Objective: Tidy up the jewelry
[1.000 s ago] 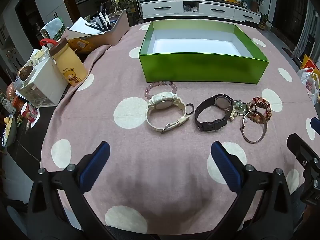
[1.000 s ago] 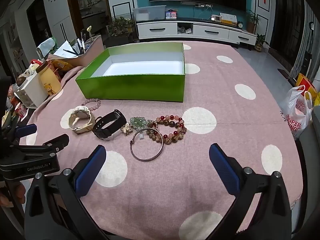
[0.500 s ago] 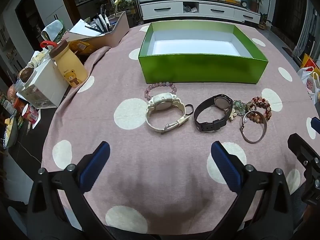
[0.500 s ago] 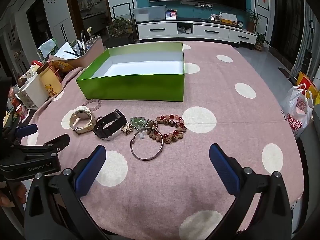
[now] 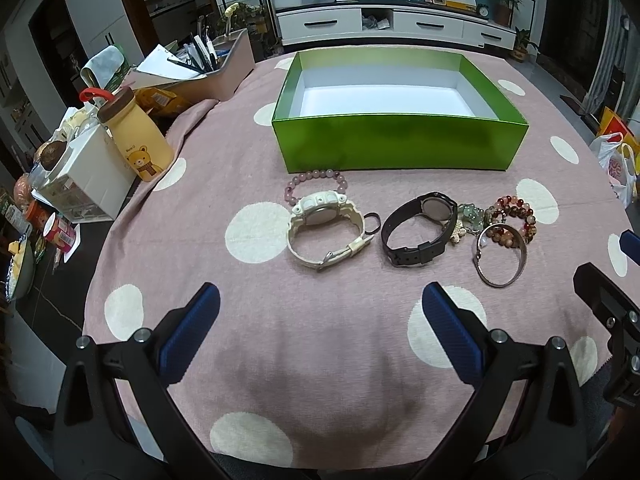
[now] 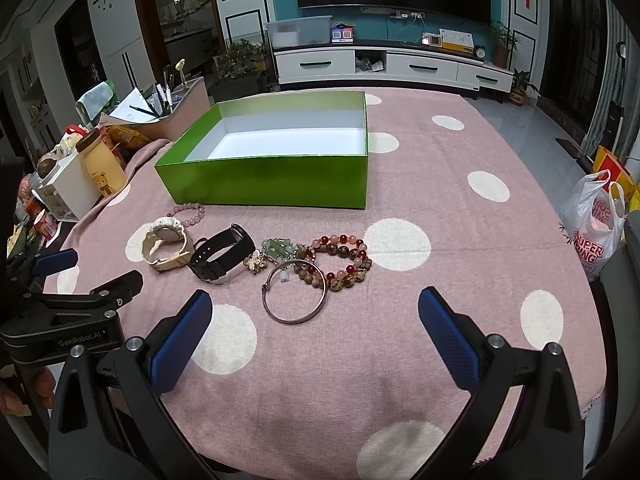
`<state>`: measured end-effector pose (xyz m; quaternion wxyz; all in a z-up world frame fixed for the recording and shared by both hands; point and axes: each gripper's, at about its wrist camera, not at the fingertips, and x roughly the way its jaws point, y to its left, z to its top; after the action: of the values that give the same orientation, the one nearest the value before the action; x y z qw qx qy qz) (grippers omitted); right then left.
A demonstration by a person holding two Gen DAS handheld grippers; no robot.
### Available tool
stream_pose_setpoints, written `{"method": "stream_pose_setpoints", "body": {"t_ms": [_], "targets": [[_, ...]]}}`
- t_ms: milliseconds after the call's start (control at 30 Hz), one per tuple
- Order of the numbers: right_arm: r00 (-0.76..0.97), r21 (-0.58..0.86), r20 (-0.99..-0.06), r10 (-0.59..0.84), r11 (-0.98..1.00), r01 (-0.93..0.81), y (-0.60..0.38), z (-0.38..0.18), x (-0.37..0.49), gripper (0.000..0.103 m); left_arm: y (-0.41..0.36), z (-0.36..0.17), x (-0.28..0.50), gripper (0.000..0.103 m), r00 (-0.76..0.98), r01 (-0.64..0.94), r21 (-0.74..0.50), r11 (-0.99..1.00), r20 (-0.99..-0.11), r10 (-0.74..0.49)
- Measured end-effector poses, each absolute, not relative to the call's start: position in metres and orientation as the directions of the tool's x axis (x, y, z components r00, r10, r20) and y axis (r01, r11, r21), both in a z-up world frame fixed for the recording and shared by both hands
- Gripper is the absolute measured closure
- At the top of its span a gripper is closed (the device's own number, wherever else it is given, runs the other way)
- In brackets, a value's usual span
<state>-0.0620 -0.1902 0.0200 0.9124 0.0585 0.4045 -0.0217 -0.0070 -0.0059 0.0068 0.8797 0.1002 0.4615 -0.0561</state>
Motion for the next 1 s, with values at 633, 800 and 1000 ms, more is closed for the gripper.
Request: {"method": "stream_pose_setpoints", "body": {"t_ms": [633,800,1000], "targets": [[0.677,0.092,-0.736,0.008,0.992,0.089,-0.1913,0.0229,-0.0632,0.001,-0.0068,0.0123,-0.0077,0.002,0.583,0.196,0.114,0.974,-0.812,-0.022],[0.677,0.091,-0.736,0.007,0.992,0.089,-0.1914,0.0223,-0.0632,0.001,-0.0078,0.0115,-0.0079,0.002,0.583,0.199,0.113,0.974,-0.812,-0.024],[0.677,0.092,-0.736,0.007,0.992,0.089,-0.1915,0.0220,-0.0630,0.001,-0.0077,0.0114,-0.0075,0.002,0.583,0.197,0.113,0.974,-0.812,-0.024]]}}
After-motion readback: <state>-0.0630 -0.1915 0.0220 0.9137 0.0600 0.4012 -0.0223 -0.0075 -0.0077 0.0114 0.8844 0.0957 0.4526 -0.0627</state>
